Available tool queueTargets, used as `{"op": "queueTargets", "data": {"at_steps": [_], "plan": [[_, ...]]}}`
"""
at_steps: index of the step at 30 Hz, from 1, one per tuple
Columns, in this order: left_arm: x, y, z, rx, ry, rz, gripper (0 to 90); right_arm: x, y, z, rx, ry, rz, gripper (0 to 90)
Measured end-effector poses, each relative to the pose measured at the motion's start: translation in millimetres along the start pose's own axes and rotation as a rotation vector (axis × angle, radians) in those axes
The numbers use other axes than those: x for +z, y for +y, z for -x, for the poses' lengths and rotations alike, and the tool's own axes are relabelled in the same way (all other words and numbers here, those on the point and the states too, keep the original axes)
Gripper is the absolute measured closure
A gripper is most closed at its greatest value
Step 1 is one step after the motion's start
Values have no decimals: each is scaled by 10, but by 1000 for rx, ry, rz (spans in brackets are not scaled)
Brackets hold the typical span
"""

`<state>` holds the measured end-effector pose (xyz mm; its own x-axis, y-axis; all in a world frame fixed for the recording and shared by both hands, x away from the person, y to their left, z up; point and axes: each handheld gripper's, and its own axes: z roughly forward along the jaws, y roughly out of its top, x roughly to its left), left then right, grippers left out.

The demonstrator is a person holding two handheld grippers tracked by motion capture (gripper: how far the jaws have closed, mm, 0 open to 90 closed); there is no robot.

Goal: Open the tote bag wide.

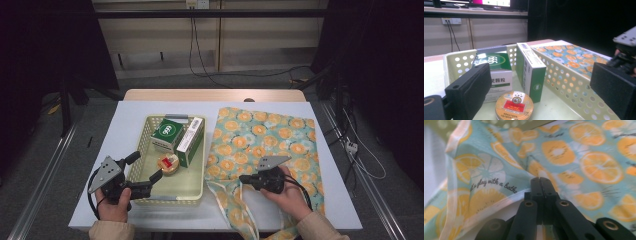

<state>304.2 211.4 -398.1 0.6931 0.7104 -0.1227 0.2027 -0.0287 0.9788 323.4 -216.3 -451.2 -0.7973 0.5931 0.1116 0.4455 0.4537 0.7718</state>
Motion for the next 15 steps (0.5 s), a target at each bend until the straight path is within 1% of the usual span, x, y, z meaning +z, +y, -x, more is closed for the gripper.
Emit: {"op": "queueTargets", "data": {"at_steps": [3, 5, 7, 9, 12, 15], "plan": [[0, 2, 0, -2, 0, 0, 35, 19, 62, 136, 34, -20, 13, 900], [-2, 4, 1, 0, 1, 0, 35, 39, 101, 214, 67, -18, 13, 900], [1, 6, 2, 0, -1, 0, 35, 39, 155, 295, 89, -35, 18, 900], [3, 5, 1, 0, -2, -1, 35, 18, 232, 382, 112, -64, 34, 900], [7, 4, -2, -1, -2, -1, 35, 8, 362, 514, 118, -113, 40, 900], [5, 7, -4, 0, -3, -1, 35, 44, 468, 627, 121, -141, 30, 900]]}}
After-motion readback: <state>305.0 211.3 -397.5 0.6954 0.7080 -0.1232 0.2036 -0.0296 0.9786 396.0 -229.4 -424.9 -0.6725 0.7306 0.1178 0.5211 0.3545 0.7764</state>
